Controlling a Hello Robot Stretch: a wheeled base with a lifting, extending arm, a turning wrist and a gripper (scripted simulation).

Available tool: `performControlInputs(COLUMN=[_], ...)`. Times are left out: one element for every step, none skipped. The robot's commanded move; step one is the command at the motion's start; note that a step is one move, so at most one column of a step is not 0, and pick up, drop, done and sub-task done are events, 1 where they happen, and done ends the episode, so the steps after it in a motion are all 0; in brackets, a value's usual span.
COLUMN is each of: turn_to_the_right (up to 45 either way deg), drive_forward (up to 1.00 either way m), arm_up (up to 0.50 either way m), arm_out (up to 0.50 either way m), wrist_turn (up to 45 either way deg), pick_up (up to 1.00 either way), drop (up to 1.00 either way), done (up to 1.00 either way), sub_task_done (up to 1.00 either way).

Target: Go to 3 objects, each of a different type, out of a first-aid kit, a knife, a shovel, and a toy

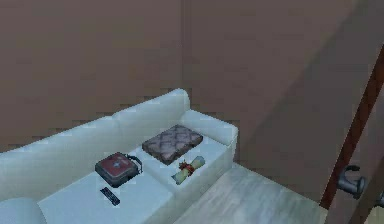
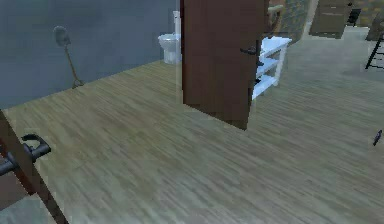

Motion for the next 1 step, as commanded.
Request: performControlInputs(turn_to_the_right=[-9.0], drive_forward=[0.00], arm_up=[0.00], arm_out=[0.00], wrist_turn=[0.0], pick_up=[0.00], drop=[0.00], done=[0.00], sub_task_done=[0.00])
